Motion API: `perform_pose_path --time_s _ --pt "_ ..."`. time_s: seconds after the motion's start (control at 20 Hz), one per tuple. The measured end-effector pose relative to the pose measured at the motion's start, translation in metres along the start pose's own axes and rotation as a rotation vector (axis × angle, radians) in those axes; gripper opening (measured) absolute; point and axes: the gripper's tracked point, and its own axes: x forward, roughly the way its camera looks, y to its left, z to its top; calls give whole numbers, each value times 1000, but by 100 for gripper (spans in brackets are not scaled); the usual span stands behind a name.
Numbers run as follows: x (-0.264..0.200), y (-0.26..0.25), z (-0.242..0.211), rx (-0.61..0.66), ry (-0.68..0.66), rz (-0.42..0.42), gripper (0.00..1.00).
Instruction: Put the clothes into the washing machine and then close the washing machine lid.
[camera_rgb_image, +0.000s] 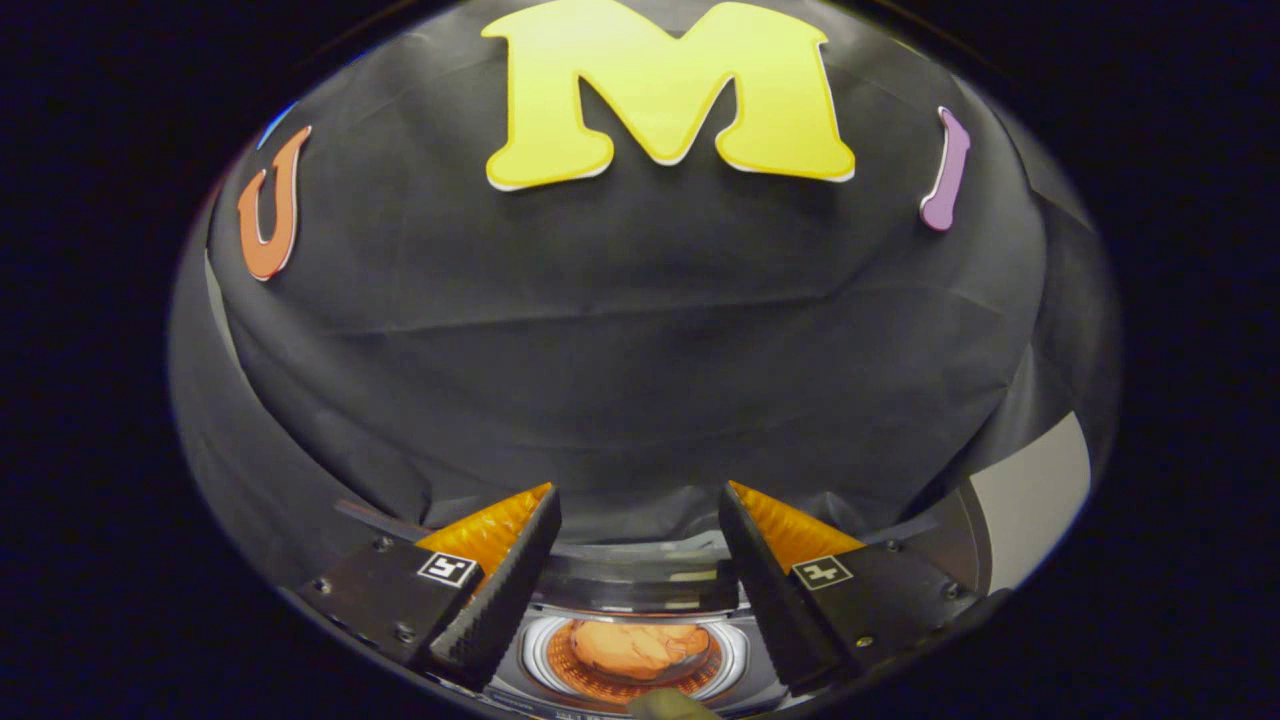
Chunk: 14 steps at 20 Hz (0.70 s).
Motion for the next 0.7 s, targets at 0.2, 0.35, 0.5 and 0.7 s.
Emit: perform_pose_path --time_s 0.2,0.35,0.5,0.7 --pt "-6 1 -1 -5 -36 -30 100" --pt "-10 1 -4 -12 -54 -41 100" --pt "-16 0 -9 -9 -76 -40 100" --pt "-27 1 -19 -21 -87 -32 100"
